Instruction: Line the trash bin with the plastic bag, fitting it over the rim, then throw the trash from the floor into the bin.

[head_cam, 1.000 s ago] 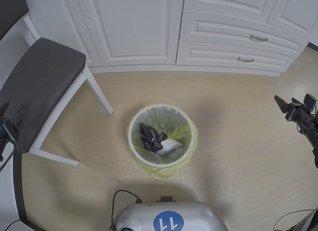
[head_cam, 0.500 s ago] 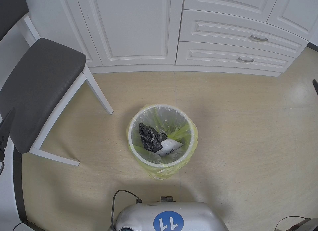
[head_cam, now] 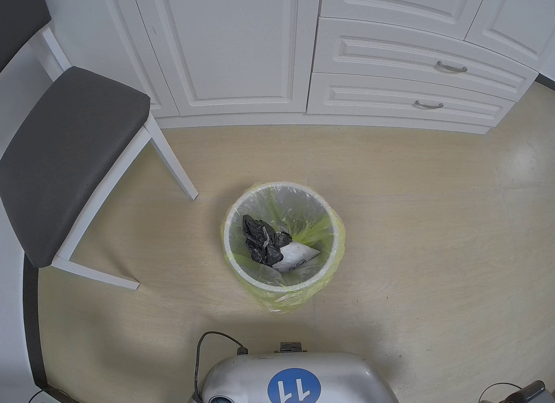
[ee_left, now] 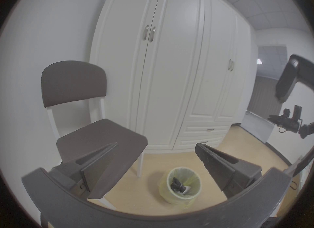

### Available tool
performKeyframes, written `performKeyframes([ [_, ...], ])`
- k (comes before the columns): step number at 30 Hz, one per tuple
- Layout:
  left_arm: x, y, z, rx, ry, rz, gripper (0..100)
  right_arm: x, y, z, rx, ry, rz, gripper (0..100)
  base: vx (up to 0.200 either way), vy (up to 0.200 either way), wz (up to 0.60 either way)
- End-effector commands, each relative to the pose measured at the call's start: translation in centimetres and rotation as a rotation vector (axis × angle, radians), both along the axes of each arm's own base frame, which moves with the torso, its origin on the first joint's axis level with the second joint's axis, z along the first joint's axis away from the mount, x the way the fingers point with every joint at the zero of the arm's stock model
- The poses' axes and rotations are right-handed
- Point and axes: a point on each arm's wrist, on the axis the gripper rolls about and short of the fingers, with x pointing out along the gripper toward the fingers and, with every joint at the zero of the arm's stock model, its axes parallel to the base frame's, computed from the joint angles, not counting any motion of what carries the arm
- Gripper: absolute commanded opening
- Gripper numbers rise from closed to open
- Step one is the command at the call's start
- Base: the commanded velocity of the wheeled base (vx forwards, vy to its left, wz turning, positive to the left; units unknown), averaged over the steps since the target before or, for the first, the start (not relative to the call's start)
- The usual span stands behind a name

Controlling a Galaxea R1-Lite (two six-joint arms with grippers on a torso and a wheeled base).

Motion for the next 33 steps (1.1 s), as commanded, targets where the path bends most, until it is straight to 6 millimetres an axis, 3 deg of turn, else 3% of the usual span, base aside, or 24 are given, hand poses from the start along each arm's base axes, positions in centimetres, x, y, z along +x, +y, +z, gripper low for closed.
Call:
performKeyframes([
  [1,-4.8,0.3,0.8,-0.008,-0.155,-0.092,100,-5.7,1.1,0.9,-0.060,-0.180,0.073,100,0.000,0.000,0.00],
  [5,-6.4,0.5,0.1,-0.008,-0.177,-0.095,100,-7.6,1.4,0.0,-0.065,-0.193,0.073,100,0.000,0.000,0.00],
  [10,-7.5,0.7,0.1,-0.011,-0.207,-0.111,100,-10.7,1.4,-3.1,-0.051,-0.161,0.129,100,0.000,0.000,0.00],
  [17,-8.2,0.7,0.0,-0.010,-0.212,-0.106,100,-11.4,0.9,-1.9,-0.055,-0.158,0.174,100,0.000,0.000,0.00],
  [33,-10.6,0.3,-1.2,-0.002,-0.232,-0.037,100,-14.0,0.2,-4.3,-0.157,-0.169,0.169,100,0.000,0.000,0.00],
])
